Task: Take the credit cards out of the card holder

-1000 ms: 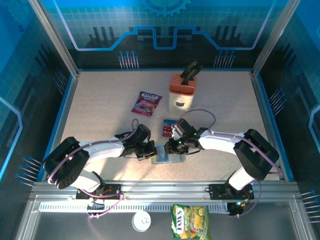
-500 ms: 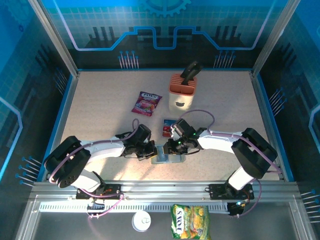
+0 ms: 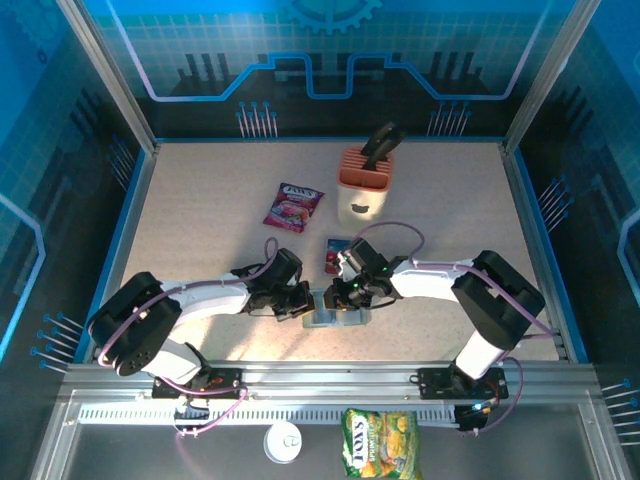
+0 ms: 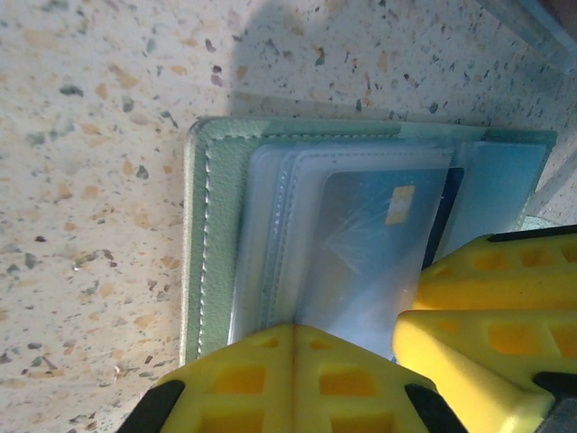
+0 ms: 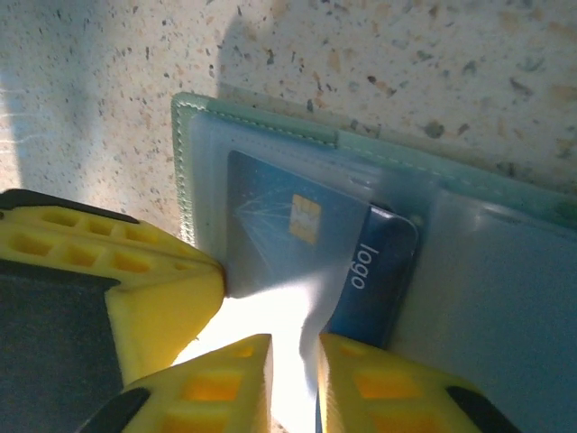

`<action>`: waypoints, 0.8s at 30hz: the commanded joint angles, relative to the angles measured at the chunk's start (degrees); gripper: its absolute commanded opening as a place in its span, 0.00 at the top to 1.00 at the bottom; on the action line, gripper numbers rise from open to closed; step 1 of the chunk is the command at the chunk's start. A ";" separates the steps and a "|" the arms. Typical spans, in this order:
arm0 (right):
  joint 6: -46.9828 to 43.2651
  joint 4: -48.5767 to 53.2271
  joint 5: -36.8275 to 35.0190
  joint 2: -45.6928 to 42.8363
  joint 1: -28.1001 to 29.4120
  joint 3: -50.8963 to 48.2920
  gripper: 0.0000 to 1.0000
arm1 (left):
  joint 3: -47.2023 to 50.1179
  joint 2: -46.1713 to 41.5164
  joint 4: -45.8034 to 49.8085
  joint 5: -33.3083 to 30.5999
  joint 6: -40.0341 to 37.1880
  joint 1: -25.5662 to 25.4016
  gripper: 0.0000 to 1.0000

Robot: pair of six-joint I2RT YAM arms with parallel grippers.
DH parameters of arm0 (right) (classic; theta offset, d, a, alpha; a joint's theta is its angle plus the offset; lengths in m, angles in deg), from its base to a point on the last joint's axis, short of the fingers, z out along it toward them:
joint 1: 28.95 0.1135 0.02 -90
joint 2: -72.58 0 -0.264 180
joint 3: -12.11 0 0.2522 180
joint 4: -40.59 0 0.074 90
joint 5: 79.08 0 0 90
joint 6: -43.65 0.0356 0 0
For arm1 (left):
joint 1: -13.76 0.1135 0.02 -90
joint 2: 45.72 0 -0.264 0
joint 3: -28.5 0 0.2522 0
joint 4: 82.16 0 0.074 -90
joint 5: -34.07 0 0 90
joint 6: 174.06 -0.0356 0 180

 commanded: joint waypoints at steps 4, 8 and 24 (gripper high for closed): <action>1.18 -2.84 2.28 1.60 0.67 0.01 0.81 | 0.51 -0.23 3.16 -1.10 -0.77 -0.08 1.00; 1.00 -0.83 1.21 1.80 0.68 0.07 0.77 | 0.68 -0.46 3.29 -1.10 -0.79 -0.10 1.00; -3.32 7.73 -3.17 -0.15 0.84 3.16 0.74 | 1.65 -1.70 3.01 -1.23 -0.57 -0.07 1.00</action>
